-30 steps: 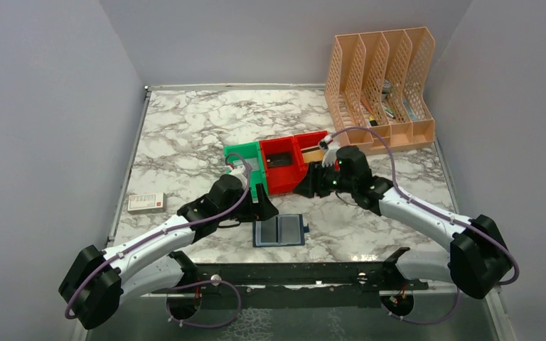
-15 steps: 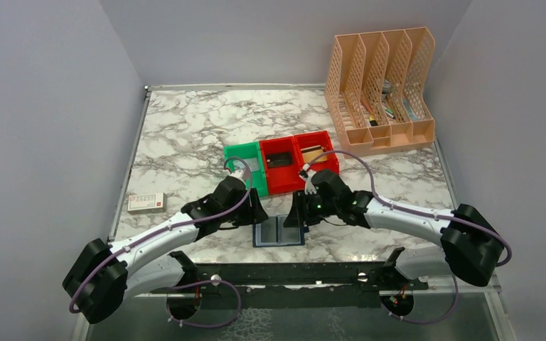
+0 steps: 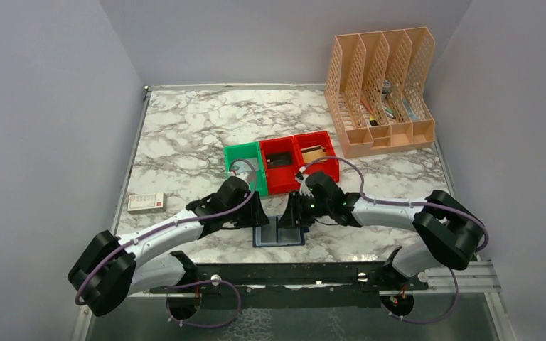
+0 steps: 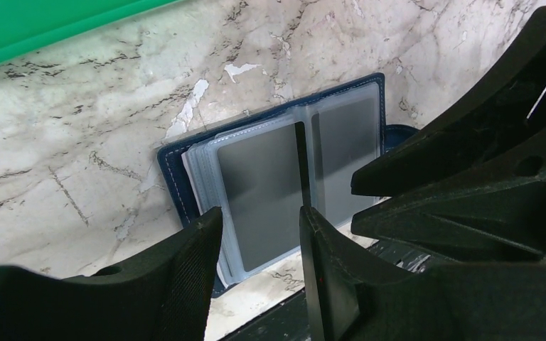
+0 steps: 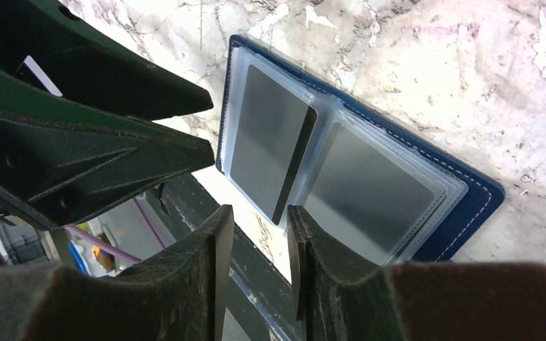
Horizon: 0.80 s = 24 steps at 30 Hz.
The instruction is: Take the credit cards out of the card holder
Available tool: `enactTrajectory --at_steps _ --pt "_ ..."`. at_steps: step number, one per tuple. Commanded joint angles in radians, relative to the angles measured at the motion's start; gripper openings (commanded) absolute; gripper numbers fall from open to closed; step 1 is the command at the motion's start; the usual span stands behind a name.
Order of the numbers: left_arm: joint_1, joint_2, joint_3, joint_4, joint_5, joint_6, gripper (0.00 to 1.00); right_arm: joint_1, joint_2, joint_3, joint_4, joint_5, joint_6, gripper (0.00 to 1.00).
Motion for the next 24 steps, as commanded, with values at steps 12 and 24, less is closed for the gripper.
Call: enactTrajectory --at_steps 12,24 --pt "-0.005 0.09 -0.007 0.048 0.04 0.033 0.34 0.014 0.145 -0.004 0.131 0.015 0.079 0.27" --pt "-0.012 0.096 -0.04 0.041 0.038 0.06 0.23 0.013 0.22 -0.023 0.152 0.031 0.122 0.21"
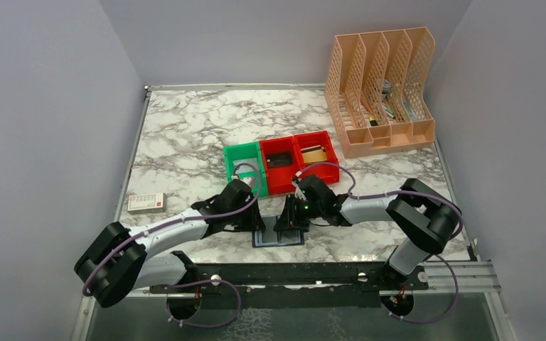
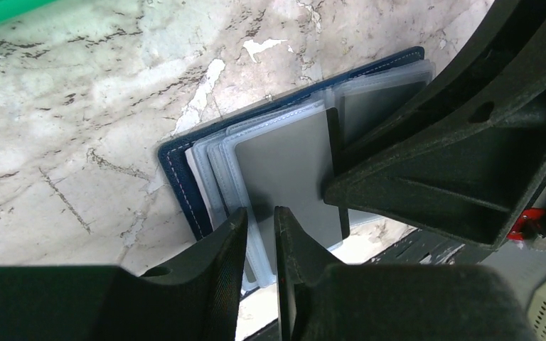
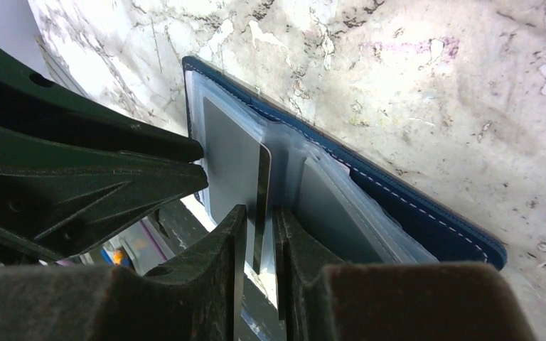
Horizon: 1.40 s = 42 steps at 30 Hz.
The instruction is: Take the credit cards out of the card holder
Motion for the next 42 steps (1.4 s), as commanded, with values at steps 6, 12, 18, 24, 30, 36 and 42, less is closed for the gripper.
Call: enactTrajectory --at_steps 6,12,18,24,30,36,42 --pt "-0.019 0.047 -0.009 -0.014 -0.012 0.029 0.2 0.004 0.024 -0.017 0.013 0.027 0.009 0.1" --pt "-0.021 0.066 0.011 -0.058 -0.041 0.041 0.19 -0.011 0.013 0.008 -0.044 -0.003 -0.021 0.18" --pt "-0.021 0.076 0.017 -0.071 -0.051 0.046 0.18 -0.042 -0.001 -0.007 -0.027 -0.06 -0.017 0.2" --pt "-0.023 0.082 0.02 -0.081 -0.057 0.052 0.16 -0.053 -0.024 -0.019 -0.006 -0.084 -0.014 0.17" --pt "-0.023 0.08 0.018 -0.085 -0.068 0.049 0.15 -0.066 -0.046 -0.04 0.021 -0.122 -0.011 0.15" --pt "-0.023 0.086 0.027 -0.087 -0.069 0.051 0.14 -0.079 -0.046 -0.048 0.056 -0.171 -0.008 0.16" --pt "-0.025 0.093 0.036 -0.088 -0.069 0.054 0.14 -0.082 -0.017 -0.048 0.09 -0.198 0.003 0.15"
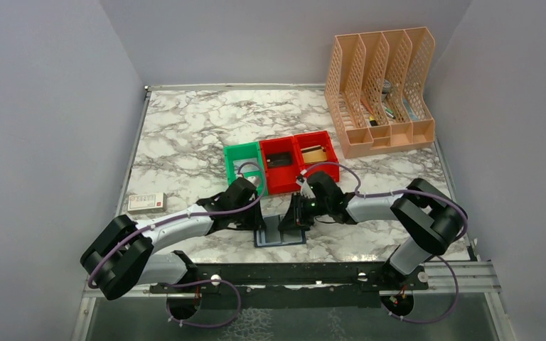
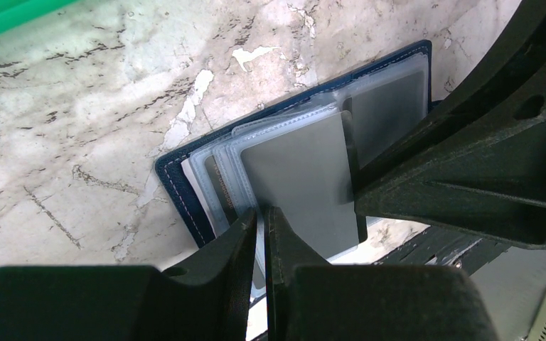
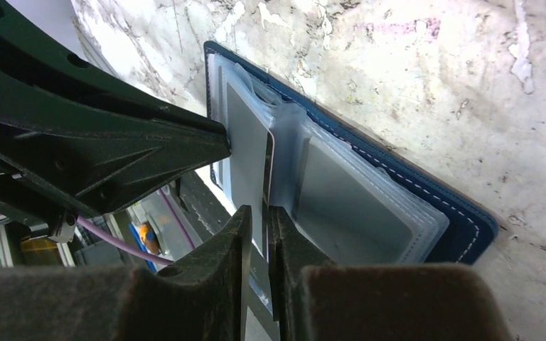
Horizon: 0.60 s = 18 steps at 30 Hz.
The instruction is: Take the credit cards out of the card holder
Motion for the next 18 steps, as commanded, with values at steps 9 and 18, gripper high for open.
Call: enactTrajectory --at_steps 9,18 --pt "-0.01 0.025 -0.003 -0.081 -0.06 0.027 0.12 -0.036 -0.015 -0.034 0.035 -0.038 -0.021 0.01" --pt "-0.012 0.032 0.007 -0.082 -0.063 0.03 0.12 -0.084 -0.086 -0.075 -0.009 -0.077 -0.074 0.01"
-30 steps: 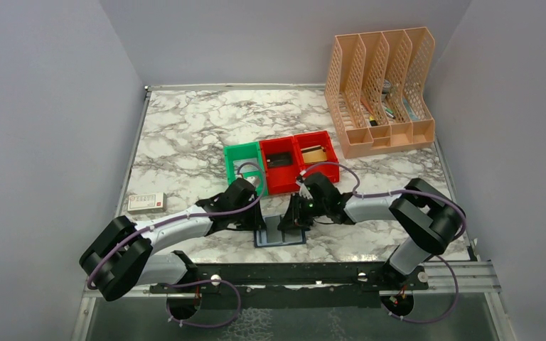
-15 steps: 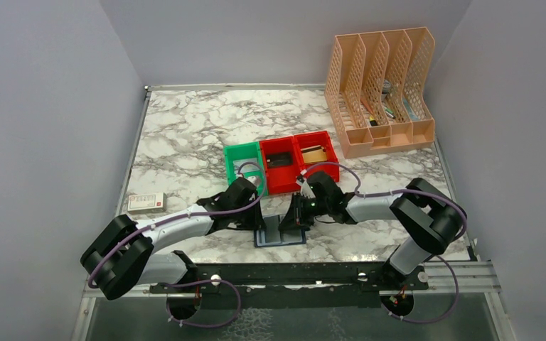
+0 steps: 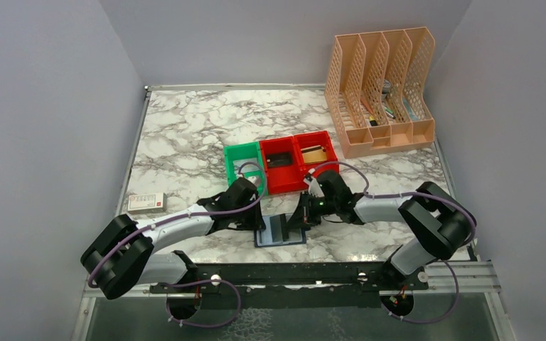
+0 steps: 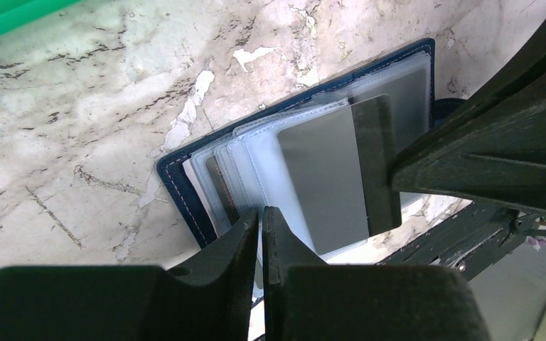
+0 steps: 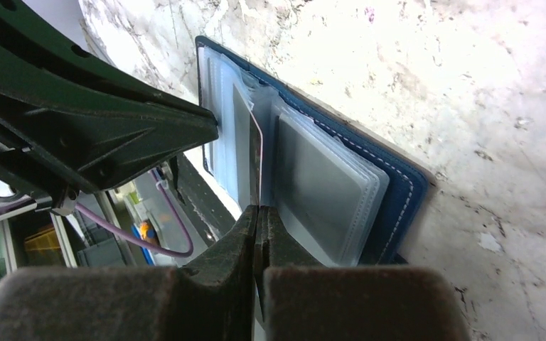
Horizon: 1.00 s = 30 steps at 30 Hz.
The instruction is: Take the credit cards out of the card holder
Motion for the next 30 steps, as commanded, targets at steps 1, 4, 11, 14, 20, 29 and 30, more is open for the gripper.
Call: enactTrajectory --at_steps 1,4,11,14,20,29,30 --pt "-0.007 0.028 0.002 -0.075 -0.053 0.025 0.11 -0.019 -0.042 -0.024 -0.016 -0.028 -0.036 0.01" --pt "-0.007 0.028 0.006 -0.077 -0.052 0.028 0.11 -0.029 -0.049 -0.026 -0.041 -0.021 -0.044 0.01" --pt "-0.008 -0.021 0.024 -0.088 -0.024 0.012 0.15 -0.033 -0.062 -0.033 -0.053 -0.005 -0.05 0.01" --pt "-0.009 -0.073 0.054 -0.093 -0.016 0.012 0.27 -0.034 -0.056 -0.031 -0.05 0.011 -0.047 0.01" --pt "-0.022 -0.064 0.112 -0.074 0.042 0.018 0.38 -0.033 -0.039 -0.017 -0.049 0.024 -0.053 0.01" --pt "-0.095 0.056 0.112 -0.017 0.043 0.025 0.24 -0.033 -0.009 -0.032 0.008 -0.014 -0.031 0.01" --pt "-0.097 0.065 0.107 -0.018 0.04 0.031 0.21 -0.033 -0.009 -0.033 0.009 -0.015 -0.03 0.01"
